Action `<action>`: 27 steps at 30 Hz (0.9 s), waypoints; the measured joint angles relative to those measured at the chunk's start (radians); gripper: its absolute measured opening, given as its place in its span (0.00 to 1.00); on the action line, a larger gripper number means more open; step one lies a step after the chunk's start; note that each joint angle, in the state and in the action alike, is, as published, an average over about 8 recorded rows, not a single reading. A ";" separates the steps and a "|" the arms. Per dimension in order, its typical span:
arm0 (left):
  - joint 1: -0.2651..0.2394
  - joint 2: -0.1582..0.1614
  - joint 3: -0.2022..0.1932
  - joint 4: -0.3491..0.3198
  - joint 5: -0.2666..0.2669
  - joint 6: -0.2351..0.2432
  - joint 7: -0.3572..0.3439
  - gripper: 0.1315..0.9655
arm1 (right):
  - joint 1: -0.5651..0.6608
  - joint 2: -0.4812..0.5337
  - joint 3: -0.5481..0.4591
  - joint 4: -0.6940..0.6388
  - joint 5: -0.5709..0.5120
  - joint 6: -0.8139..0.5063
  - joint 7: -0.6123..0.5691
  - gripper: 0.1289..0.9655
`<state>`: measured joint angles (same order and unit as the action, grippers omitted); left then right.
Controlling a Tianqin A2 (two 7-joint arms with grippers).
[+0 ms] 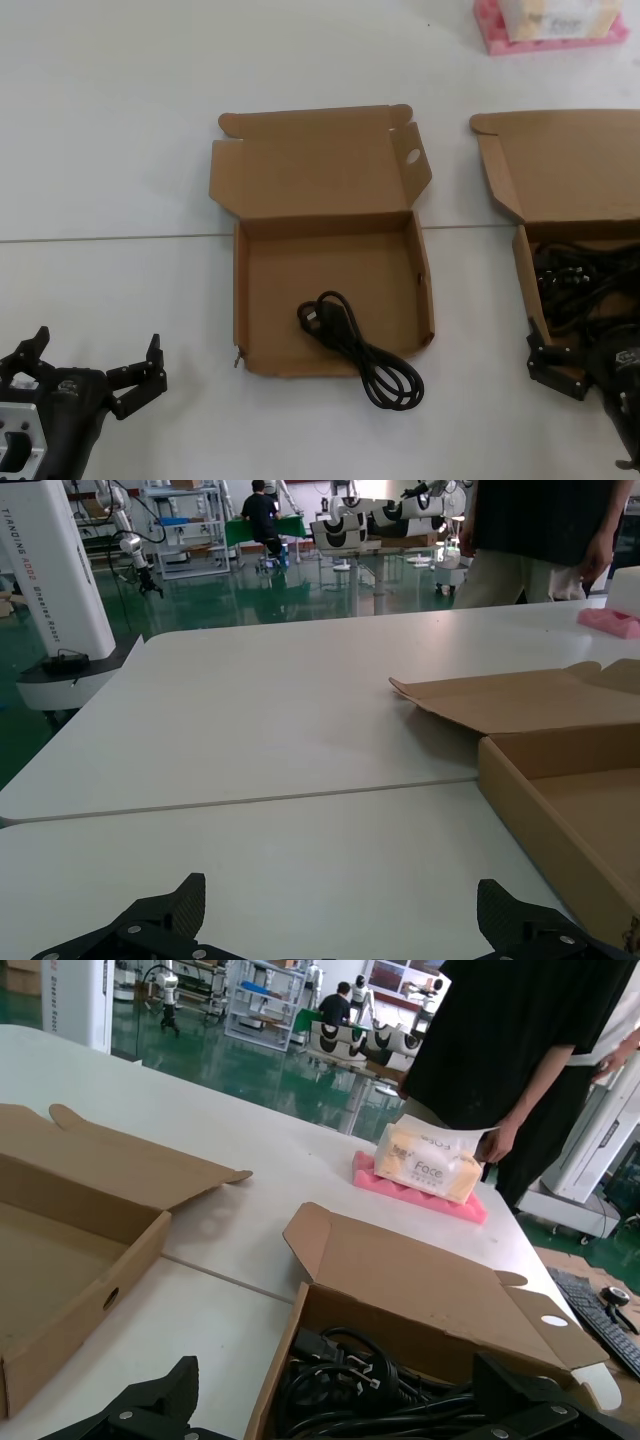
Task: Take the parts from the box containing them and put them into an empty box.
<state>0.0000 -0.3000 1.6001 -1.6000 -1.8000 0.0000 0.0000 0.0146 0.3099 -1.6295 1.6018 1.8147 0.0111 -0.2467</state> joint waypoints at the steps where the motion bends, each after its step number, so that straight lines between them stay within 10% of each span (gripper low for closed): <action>1: 0.000 0.000 0.000 0.000 0.000 0.000 0.000 1.00 | 0.000 0.000 0.000 0.000 0.000 0.000 0.000 1.00; 27: 0.000 0.000 0.000 0.000 0.000 0.000 0.000 1.00 | 0.000 0.000 0.000 0.000 0.000 0.000 0.000 1.00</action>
<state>0.0000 -0.3000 1.5999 -1.6000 -1.8000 0.0000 0.0000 0.0146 0.3099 -1.6295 1.6018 1.8147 0.0111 -0.2467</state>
